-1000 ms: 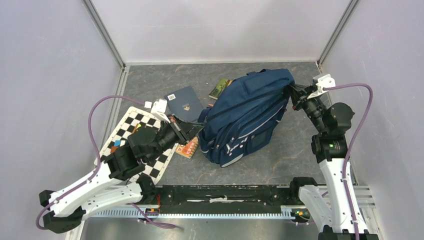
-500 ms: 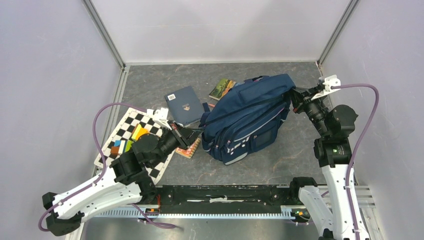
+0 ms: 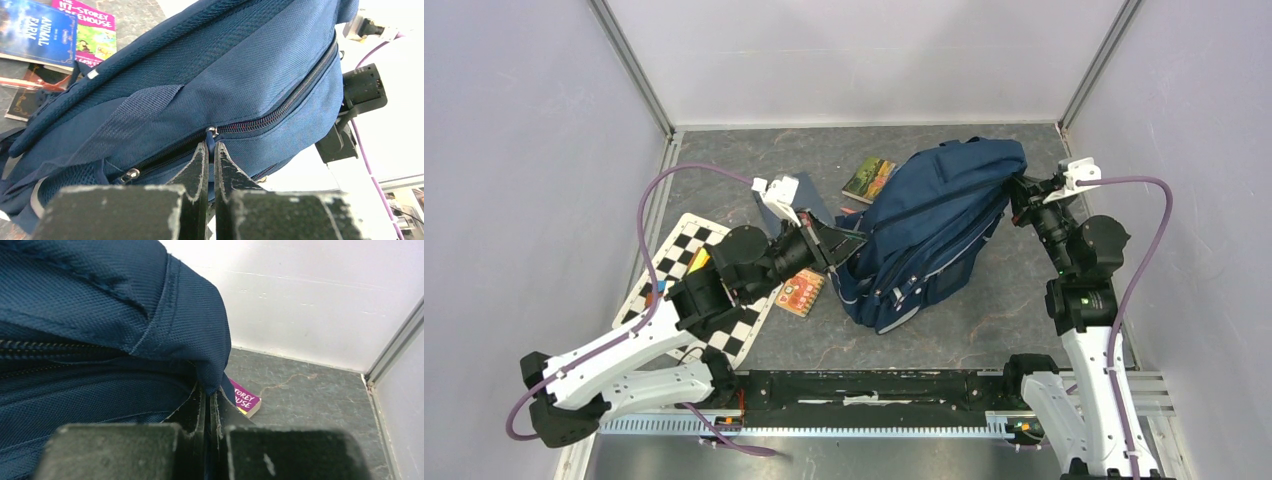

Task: Pack the student bag
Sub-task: Unzip the student bag at the center of the board.

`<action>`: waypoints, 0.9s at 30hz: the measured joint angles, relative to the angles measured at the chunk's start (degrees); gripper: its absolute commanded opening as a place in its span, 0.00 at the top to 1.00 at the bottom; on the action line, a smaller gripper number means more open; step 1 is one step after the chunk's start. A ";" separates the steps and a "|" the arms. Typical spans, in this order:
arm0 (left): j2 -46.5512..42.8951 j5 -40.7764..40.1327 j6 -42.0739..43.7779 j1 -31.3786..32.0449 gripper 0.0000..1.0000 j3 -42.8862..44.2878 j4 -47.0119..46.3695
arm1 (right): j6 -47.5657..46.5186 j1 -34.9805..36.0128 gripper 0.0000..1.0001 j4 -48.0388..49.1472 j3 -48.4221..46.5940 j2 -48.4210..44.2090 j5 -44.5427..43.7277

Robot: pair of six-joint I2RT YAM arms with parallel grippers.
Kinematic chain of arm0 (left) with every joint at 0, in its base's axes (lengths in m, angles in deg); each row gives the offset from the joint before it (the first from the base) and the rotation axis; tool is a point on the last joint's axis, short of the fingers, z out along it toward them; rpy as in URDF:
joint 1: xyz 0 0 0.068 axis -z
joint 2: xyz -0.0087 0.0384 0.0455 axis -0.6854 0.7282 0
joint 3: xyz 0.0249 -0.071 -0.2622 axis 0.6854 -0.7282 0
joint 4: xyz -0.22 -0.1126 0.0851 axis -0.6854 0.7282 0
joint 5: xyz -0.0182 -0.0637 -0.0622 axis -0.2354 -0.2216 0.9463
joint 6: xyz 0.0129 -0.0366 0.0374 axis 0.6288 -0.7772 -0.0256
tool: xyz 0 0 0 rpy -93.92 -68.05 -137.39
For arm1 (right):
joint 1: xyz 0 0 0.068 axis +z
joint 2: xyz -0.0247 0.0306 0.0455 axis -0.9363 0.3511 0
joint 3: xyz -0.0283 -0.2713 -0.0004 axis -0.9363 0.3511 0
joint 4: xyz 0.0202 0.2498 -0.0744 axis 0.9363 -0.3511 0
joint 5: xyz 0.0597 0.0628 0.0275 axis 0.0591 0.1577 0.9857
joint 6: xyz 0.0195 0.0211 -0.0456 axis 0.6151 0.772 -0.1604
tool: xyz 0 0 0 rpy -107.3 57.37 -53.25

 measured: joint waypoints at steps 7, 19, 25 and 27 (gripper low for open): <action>2.99 2.80 0.11 -0.02 0.98 2.99 -1.14 | -1.86 0.59 1.00 -0.09 0.28 0.31 -3.32; 0.57 1.09 4.39 -0.02 0.98 4.92 1.95 | -1.86 1.60 0.21 -13.64 -9.77 4.35 -10.49; -4.94 -1.20 9.11 -0.11 0.98 -0.02 3.41 | -2.56 1.75 0.02 -22.99 -18.51 4.72 -8.55; -7.30 -2.01 9.35 -0.11 0.98 -2.56 3.32 | -2.67 1.73 0.02 -24.06 -19.34 4.26 -4.90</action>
